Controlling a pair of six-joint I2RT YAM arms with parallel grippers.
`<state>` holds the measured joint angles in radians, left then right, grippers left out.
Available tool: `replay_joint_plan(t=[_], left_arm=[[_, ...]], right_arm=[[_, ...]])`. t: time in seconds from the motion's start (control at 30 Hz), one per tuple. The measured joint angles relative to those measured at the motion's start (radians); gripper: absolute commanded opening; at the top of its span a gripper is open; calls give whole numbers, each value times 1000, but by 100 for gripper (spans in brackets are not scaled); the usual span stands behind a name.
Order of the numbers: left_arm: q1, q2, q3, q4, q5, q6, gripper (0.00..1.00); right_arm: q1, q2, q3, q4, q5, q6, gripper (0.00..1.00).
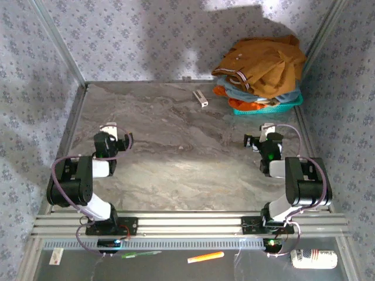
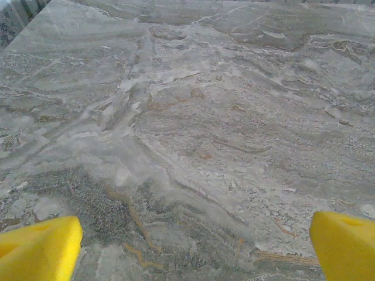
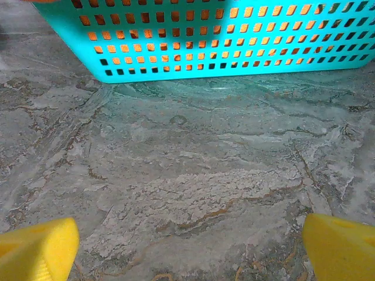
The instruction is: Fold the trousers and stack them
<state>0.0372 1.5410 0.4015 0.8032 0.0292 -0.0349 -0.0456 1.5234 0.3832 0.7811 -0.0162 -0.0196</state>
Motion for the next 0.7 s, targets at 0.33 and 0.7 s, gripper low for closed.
replay_joint_plan(t=[0.33,0.7], left_arm=[[0,0,0,0,-11,0,100],[-1,0,0,0,-19,0,99]], right_arm=[[0,0,0,0,0,0,100],[0,0,0,0,0,0,100]])
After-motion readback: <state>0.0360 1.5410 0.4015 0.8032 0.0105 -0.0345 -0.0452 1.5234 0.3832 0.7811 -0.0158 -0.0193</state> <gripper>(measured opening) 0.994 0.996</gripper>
